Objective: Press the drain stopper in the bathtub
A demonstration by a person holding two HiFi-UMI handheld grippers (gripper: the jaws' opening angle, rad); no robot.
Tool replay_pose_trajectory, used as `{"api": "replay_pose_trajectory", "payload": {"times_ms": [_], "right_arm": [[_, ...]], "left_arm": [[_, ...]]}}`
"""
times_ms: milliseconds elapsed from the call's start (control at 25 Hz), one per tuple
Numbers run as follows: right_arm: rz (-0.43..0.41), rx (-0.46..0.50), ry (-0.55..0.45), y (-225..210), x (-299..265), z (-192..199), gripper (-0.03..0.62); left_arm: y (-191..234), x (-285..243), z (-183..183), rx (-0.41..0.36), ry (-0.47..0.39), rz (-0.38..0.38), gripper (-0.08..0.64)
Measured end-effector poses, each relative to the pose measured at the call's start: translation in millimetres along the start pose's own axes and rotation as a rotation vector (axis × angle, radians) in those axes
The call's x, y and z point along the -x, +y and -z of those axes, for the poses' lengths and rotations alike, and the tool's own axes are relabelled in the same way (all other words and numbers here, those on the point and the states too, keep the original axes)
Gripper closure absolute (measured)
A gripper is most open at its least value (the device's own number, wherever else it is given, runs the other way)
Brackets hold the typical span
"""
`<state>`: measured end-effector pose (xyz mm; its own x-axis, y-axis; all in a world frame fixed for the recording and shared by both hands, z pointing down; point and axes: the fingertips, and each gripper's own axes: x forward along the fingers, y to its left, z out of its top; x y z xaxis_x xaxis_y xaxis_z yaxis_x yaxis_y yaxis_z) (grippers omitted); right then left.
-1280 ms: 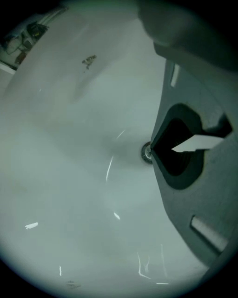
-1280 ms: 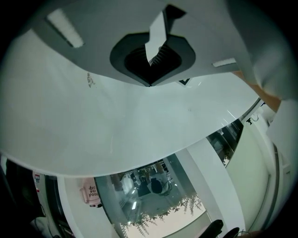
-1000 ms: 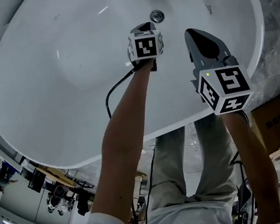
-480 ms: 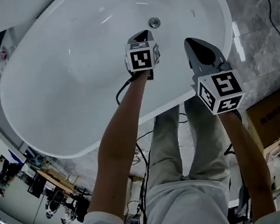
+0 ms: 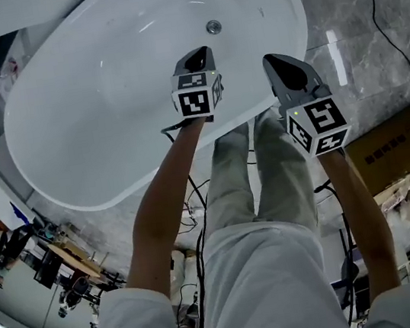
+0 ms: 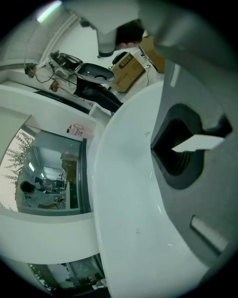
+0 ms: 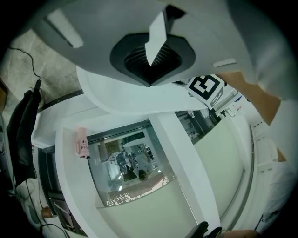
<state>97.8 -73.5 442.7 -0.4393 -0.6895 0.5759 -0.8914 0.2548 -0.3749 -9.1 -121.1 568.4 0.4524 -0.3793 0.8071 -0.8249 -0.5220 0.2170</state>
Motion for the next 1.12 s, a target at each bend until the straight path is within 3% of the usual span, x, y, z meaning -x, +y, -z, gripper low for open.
{"api": "replay_pose_trajectory", "payload": {"times_ms": [280, 720, 1000, 1120], "right_arm": [[-0.027, 0.031, -0.028, 21, 48, -30, 0.589], [-0.060, 0.046, -0.041, 58, 97, -80, 0.589], [-0.107, 0.028, -0.091, 98, 133, -124, 0.589], [-0.119, 0.026, -0.124, 111, 149, -145, 0.589]], "left_arm": [[-42, 76, -39, 0.020, -0.085, 0.025, 0.557], [-105, 194, -117, -0.012, -0.226, 0.115, 0.557], [-127, 274, -157, 0.063, -0.323, 0.169, 0.557], [-134, 310, -175, 0.049, -0.378, 0.185, 0.557]]}}
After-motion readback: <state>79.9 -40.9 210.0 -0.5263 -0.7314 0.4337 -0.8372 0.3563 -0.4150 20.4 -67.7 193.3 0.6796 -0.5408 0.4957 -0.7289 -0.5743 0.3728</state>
